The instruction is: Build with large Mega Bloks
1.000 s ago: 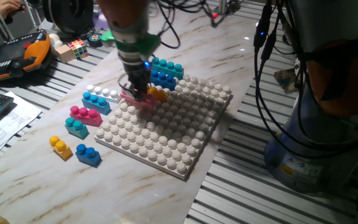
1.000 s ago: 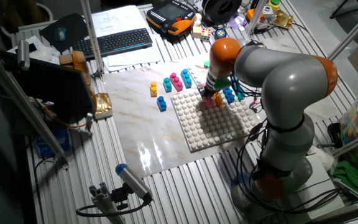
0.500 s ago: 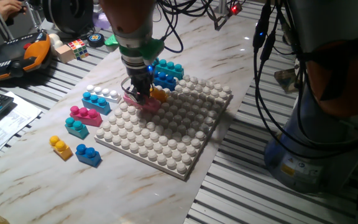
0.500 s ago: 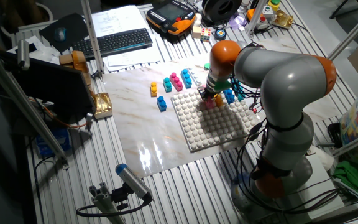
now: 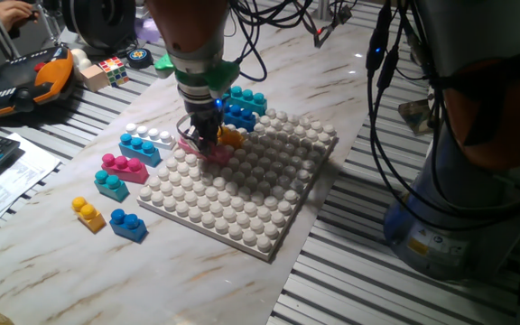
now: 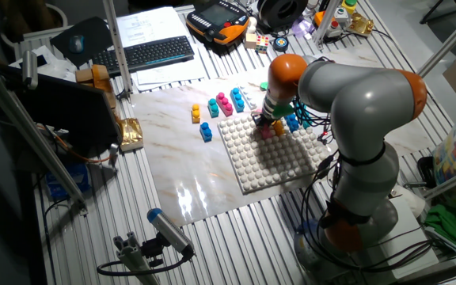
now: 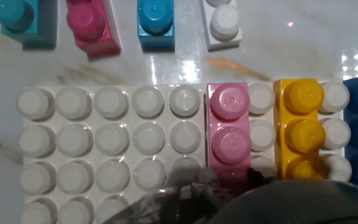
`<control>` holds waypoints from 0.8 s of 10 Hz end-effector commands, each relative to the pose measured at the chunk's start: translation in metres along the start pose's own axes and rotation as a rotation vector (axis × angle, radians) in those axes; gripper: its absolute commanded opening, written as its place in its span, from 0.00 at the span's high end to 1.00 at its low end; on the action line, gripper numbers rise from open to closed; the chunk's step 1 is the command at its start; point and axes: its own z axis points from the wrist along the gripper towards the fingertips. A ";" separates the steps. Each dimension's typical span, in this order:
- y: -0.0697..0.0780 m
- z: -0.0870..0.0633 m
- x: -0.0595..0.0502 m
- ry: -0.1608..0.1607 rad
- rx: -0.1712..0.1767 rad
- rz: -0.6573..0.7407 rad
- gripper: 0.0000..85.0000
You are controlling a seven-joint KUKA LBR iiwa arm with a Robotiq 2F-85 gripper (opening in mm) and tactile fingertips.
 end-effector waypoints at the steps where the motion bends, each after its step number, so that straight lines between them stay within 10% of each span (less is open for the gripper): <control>1: 0.000 0.002 0.000 -0.001 -0.003 0.000 0.99; 8: 0.000 0.008 -0.001 0.005 -0.015 -0.002 0.99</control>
